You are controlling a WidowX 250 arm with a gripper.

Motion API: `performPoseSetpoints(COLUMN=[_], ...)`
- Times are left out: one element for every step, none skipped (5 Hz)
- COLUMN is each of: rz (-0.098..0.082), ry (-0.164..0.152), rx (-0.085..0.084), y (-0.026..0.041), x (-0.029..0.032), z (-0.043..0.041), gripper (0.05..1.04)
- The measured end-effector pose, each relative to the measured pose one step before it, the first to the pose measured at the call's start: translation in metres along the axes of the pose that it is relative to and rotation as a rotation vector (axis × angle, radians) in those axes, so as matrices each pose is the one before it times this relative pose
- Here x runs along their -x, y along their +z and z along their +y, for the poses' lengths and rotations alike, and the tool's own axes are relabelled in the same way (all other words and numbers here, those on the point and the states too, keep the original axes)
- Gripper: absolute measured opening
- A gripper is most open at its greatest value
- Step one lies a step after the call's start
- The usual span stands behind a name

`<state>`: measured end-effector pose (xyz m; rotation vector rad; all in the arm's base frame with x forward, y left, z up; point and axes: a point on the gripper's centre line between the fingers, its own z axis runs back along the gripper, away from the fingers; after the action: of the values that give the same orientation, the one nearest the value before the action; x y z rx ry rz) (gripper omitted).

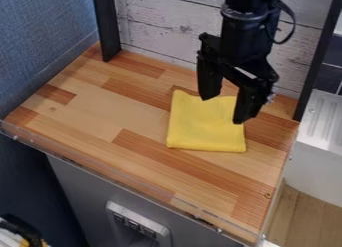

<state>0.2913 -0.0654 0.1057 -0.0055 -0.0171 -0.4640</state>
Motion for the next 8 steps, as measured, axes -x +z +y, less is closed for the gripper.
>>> performPoseSetpoints(rz=[-0.0172,-0.0011,0.0018,0.0125,0.0233,0.0057,0.0047,0.0099], ry=[-0.1033,-0.0836,-0.0684,-0.0462,-0.0362,-0.0128,-0.0210,-0.0045], rx=[0.0066,0.0078,0.0024,0.0089,0.0122,-0.0025,-0.0126,-0.0114], y=[-0.00469,-0.00400,-0.00367,-0.00181,-0.01386,-0.00839,-0.00526,-0.01046], x=[-0.00637,-0.00529,-0.00552,-0.00480,-0.00257,-0.00209,-0.00065,0.00159], z=[0.01126,0.01129,0.00685,0.00315,0.00510,0.00774,0.00326,0.00186], gripper=[0.999,0.999,0.998,0.926,0.668,0.347,0.149,0.069])
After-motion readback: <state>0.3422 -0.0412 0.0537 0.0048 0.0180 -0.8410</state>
